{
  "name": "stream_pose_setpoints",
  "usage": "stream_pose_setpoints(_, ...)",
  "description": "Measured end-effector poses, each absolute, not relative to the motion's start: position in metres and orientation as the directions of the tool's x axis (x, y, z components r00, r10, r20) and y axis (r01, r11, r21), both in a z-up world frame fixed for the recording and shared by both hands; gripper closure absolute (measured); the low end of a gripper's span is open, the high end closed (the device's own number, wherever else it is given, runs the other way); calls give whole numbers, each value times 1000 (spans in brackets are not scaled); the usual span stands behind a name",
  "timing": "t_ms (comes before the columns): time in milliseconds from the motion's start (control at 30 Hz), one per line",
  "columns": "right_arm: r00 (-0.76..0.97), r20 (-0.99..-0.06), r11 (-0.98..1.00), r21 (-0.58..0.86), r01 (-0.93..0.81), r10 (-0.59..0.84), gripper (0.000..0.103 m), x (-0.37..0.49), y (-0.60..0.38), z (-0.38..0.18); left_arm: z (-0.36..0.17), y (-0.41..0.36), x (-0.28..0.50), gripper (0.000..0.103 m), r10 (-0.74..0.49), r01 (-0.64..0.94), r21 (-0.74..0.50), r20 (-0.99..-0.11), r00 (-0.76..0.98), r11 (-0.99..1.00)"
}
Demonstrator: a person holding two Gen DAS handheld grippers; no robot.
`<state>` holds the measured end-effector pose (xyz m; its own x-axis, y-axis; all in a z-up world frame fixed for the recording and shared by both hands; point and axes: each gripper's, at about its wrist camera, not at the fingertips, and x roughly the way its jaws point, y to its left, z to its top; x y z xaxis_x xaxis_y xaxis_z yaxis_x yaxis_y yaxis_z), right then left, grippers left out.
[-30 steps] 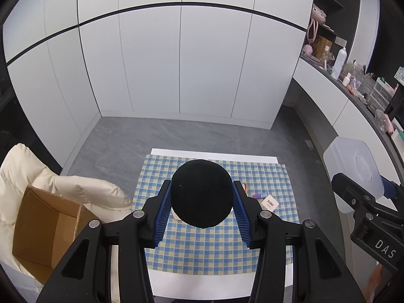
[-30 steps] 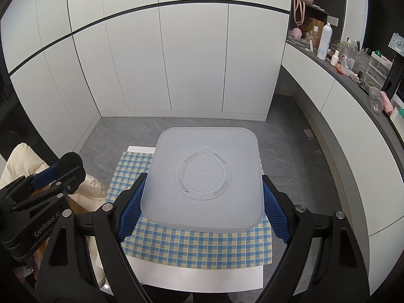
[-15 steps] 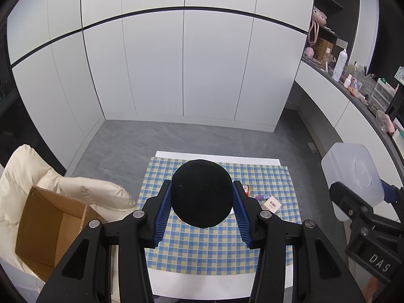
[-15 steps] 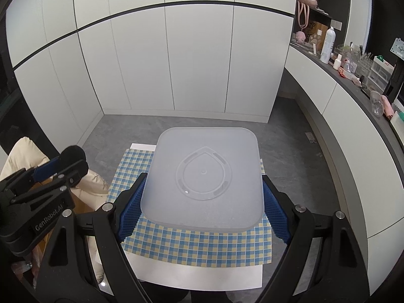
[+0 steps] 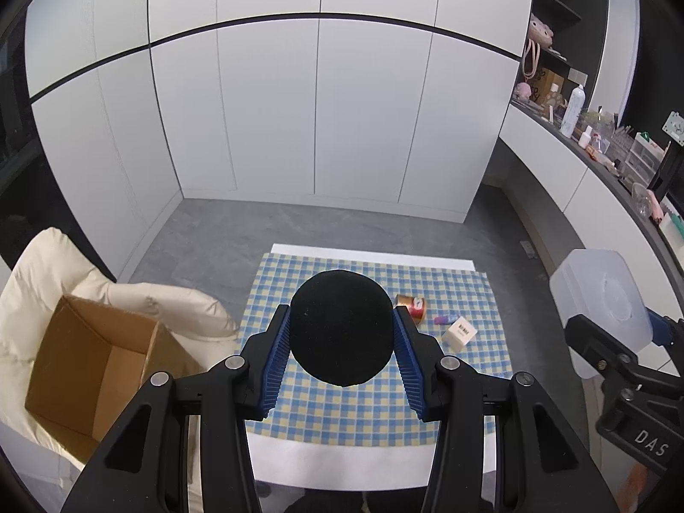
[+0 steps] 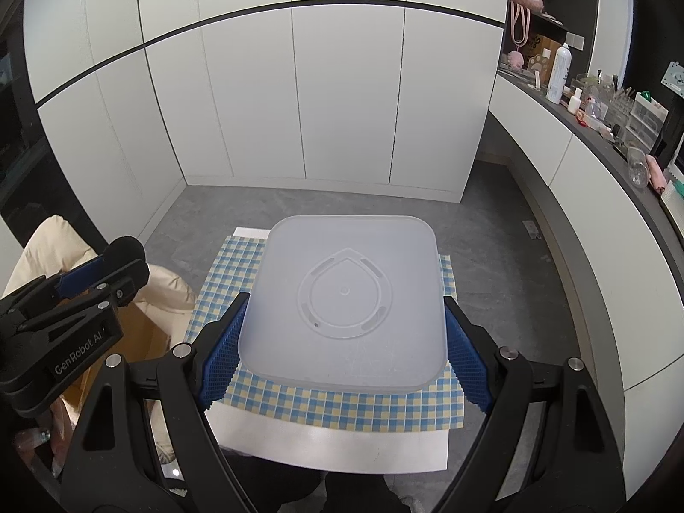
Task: Organize objects
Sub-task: 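Carry the sponge and clear box back from the table toward the cardboard box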
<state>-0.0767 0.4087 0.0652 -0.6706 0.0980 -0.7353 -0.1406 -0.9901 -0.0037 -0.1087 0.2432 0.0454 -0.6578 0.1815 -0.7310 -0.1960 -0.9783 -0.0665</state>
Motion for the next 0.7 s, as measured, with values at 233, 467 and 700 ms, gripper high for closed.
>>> stream_pose_setpoints(233, -666, -741, -991, 0, -133, 89, 17, -49, 403, 54, 31, 225, -77, 56, 152, -182, -39, -732, -664, -982)
stream_pose_setpoints(467, -661, -746, -991, 17, -136, 78, 17, -18, 396, 39, 11, 212, -42, 56, 164, -210, -35, -751, -640, -977)
stream_pose_setpoints(700, -640, -765, -991, 14, -131, 74, 17, 25, 384, 12, -6, 201, -14, 56, 172, -230, -35, -773, -610, -973)
